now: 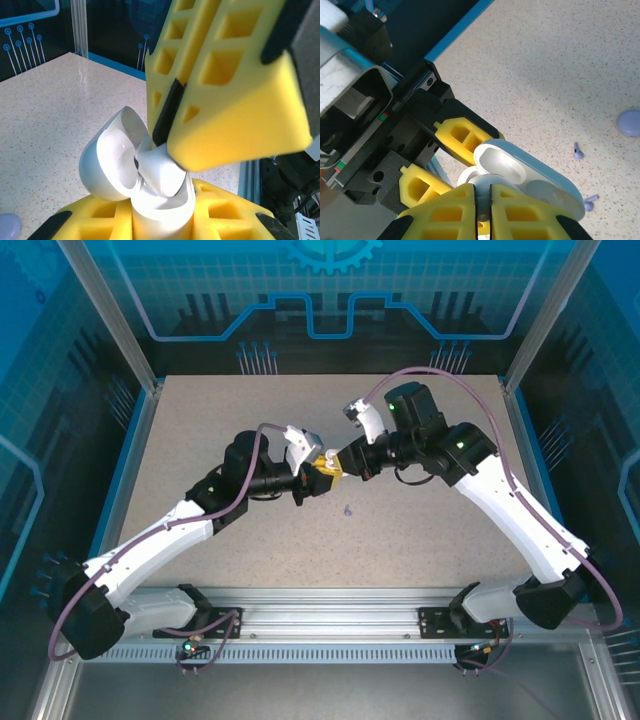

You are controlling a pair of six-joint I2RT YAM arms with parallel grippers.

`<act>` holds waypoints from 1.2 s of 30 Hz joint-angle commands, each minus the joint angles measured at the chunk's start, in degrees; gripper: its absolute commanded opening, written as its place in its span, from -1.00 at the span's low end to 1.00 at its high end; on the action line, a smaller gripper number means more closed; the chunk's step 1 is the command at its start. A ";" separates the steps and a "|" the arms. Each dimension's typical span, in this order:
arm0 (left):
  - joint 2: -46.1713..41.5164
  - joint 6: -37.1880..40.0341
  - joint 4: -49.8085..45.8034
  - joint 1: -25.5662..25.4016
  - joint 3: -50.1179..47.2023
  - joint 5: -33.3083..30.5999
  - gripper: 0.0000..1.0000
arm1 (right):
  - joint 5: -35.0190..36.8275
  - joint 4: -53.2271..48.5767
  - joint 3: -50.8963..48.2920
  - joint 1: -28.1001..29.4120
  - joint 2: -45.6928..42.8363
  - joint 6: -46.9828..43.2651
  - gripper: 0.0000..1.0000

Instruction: Insert wireless bluetooth earbuds into charging case

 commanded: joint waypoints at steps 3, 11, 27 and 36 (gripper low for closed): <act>-1.50 0.76 4.99 -0.53 -1.37 -1.78 -0.95 | -7.89 6.77 -2.75 -2.53 -2.36 6.51 -0.79; -0.95 0.44 11.52 -0.48 -3.77 -4.53 -0.95 | -11.67 13.63 -5.15 -3.33 -3.49 12.32 -0.79; -0.97 -2.02 21.94 -0.55 -6.61 -7.26 -1.00 | -11.26 25.21 -10.45 -3.08 -5.18 20.83 -0.84; -1.28 -2.66 24.74 -0.55 -6.91 -8.61 -1.00 | -9.79 31.62 -13.09 -2.39 -6.14 24.69 -0.85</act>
